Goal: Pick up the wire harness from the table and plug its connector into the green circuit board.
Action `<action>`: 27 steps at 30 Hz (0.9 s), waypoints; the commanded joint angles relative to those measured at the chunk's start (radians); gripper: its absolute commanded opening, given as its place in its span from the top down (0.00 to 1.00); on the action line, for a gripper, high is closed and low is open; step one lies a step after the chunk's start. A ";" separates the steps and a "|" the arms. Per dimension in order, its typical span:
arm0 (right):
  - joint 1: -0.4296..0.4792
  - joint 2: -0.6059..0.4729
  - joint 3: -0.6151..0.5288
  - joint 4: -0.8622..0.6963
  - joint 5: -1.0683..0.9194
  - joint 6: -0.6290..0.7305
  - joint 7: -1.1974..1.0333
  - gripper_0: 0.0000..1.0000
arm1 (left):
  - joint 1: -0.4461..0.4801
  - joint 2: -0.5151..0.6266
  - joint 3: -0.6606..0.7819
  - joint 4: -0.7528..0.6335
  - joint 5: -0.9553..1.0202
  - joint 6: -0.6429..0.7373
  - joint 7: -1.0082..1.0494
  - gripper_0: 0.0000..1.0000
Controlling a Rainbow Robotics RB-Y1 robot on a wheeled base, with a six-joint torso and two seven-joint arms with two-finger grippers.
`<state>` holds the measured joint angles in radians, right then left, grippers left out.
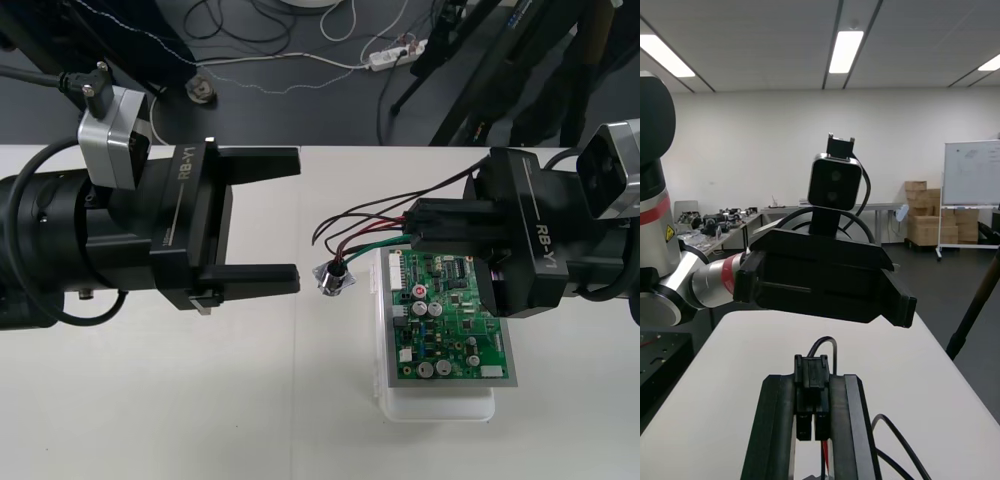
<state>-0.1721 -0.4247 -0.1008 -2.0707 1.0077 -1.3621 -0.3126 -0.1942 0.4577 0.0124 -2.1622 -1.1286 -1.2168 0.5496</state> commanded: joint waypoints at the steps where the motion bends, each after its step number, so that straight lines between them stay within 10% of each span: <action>1: 0.025 0.052 -0.020 -0.063 0.048 0.015 0.001 1.00 | -0.076 -0.027 -0.065 -0.033 -0.005 0.045 -0.039 0.00; 27: 0.086 0.063 0.079 -0.094 -0.038 0.083 0.044 1.00 | -0.120 -0.027 -0.224 -0.033 -0.056 0.141 -0.046 0.00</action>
<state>-0.1013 -0.3797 -0.0415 -2.1232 0.9891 -1.2891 -0.3124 -0.2800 0.4513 -0.1920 -2.1622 -1.1786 -1.1400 0.5433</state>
